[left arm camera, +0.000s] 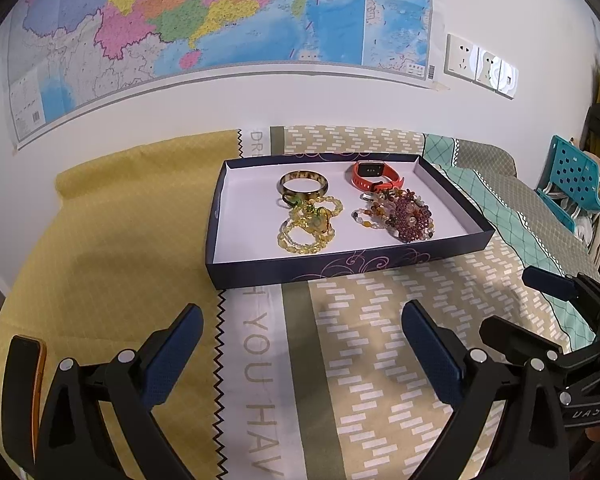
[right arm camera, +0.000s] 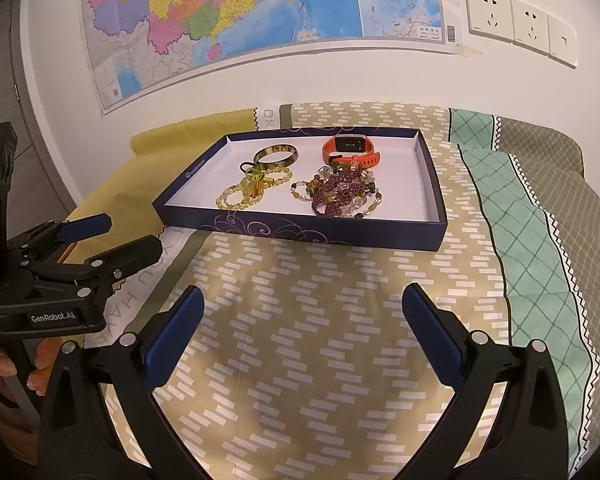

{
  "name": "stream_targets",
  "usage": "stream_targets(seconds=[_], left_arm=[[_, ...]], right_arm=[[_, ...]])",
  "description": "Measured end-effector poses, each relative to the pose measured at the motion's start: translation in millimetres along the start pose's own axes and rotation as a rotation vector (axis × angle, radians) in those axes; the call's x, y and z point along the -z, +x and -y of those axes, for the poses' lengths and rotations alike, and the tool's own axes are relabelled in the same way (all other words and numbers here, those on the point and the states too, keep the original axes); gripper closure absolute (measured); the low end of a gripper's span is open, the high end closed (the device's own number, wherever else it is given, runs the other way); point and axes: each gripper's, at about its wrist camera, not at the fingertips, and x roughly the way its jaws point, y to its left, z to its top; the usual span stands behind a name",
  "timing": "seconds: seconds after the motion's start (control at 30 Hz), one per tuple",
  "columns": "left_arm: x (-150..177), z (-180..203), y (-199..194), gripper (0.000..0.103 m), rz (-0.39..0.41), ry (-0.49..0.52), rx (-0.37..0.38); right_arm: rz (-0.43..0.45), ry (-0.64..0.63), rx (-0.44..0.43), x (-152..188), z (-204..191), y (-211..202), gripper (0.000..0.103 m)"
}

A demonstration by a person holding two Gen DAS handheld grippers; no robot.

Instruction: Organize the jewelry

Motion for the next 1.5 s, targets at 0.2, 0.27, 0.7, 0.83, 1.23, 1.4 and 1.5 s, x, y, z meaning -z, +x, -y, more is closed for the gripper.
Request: stream_targets(seconds=[0.2, 0.27, 0.7, 0.83, 1.23, 1.4, 1.5], left_arm=[[1.0, -0.1, 0.5, 0.007, -0.003, -0.002, 0.001], [1.1, 0.0, 0.3, 0.007, -0.003, -0.003, 0.0], [2.2, -1.1, 1.0, 0.007, -0.009, -0.006, 0.0], [2.4, -1.5, 0.8, 0.007, -0.01, -0.007, 0.001], [3.5, -0.4, 1.2, 0.007, -0.014, -0.004, 0.0], [4.3, -0.5, 1.4, 0.007, -0.013, -0.006, -0.001], [3.9, -0.5, 1.3, 0.007, -0.014, -0.004, -0.001]], right_arm=[[0.0, 0.001, -0.003, 0.1, 0.3, 0.0, 0.005], [0.001, 0.0, -0.002, 0.1, 0.3, -0.2, 0.005], [-0.006, 0.006, -0.008, 0.1, -0.4, 1.5, 0.005], [-0.006, 0.008, -0.011, 0.4, 1.0, 2.2, 0.005], [-0.005, 0.008, -0.008, 0.4, 0.8, 2.2, 0.005], [-0.003, 0.009, -0.007, 0.5, 0.4, 2.0, 0.005], [-0.003, 0.01, -0.007, 0.4, 0.3, 2.0, 0.005]])
